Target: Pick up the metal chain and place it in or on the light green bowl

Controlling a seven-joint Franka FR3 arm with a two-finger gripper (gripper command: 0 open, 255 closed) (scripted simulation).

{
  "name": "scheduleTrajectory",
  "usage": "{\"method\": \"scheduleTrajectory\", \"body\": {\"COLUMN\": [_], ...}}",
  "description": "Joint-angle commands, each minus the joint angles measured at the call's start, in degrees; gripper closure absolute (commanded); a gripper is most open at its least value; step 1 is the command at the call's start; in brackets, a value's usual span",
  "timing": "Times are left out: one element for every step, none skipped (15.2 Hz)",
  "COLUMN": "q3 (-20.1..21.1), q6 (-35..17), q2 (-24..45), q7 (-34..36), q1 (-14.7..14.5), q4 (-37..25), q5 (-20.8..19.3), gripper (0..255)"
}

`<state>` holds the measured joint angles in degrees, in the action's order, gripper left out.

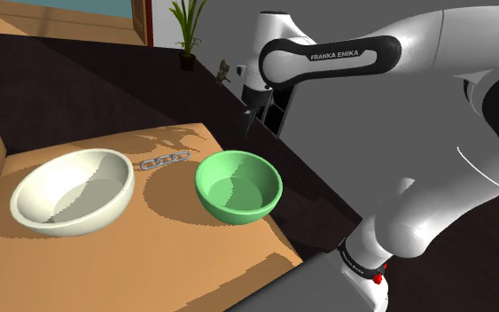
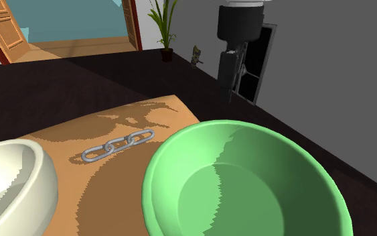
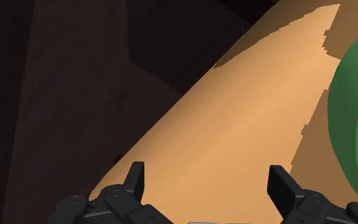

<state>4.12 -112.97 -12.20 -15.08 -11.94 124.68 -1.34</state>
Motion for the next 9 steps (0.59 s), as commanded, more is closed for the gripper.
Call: {"method": "scheduleTrajectory", "body": {"q3": [0.90,1.32,1.75,2.19,2.63,3.09,3.56,4.04,4.53], "q6": [-1.44,-2.11,-2.74,-3.34,-3.89,-4.41,-4.90,-5.35,-5.78], "q2": [2.81,4.29,5.75,7.19,8.61,10.01,11.39,12.76,14.11], "q7": [-1.61,-2.45,-3.28,-4.10,-4.91,-5.70,-6.49,-7.26,-8.02], "q1": [-1.17,-1.67,-2.17,-2.66,-3.15,-3.63,-4.12,-4.60,-5.08], "q4": [-2.03,-3.16,-4.31,-5.47,-6.65,-7.84,-9.05,-10.27,-11.50], "q5": [0.42,0.56,0.68,0.79,0.87,0.92,0.96,0.97,0.96], "gripper": [0,0,0,0,0,0,0,0,0]}}
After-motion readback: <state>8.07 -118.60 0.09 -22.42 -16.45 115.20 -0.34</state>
